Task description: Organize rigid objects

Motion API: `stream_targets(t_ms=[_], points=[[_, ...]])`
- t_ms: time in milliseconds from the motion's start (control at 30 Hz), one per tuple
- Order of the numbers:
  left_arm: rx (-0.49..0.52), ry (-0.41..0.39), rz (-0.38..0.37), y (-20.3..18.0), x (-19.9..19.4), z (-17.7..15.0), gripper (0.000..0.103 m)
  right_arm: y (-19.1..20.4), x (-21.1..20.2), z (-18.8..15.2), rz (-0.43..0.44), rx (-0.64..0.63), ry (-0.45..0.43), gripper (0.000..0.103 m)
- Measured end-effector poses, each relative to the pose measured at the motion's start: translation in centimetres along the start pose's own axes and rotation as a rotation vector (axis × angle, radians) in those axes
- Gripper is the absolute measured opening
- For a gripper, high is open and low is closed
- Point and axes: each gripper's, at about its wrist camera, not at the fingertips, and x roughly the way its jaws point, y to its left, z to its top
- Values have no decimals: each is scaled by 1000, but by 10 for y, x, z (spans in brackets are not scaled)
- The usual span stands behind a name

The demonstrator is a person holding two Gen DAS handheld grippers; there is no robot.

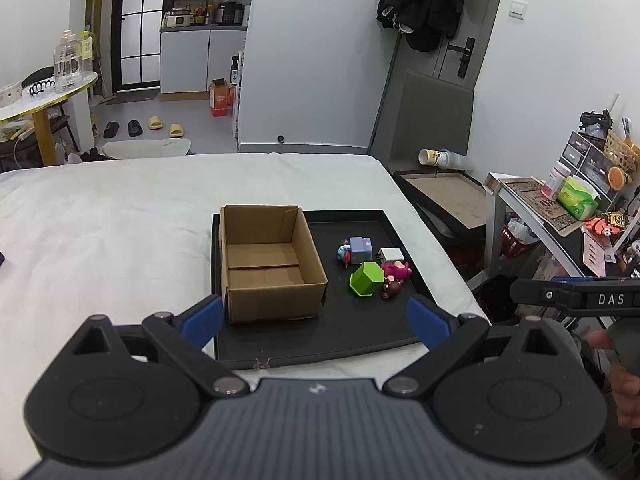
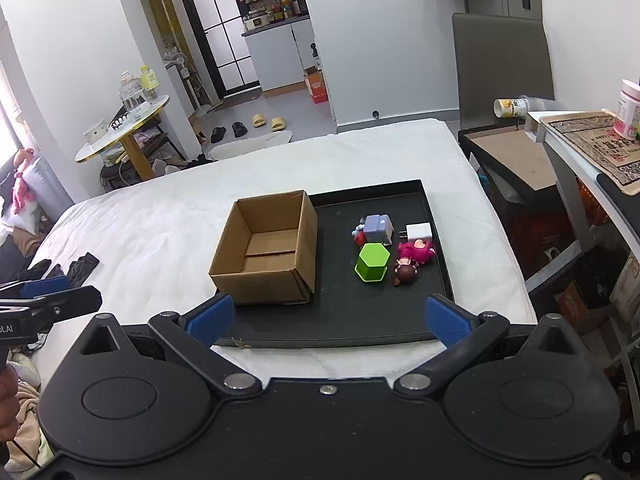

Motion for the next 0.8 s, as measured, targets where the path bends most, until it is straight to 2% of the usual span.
stream_targets(t_ms=[800], points=[[5, -4, 1, -3, -2, -1, 98, 0, -5, 1, 9, 6, 4, 103]])
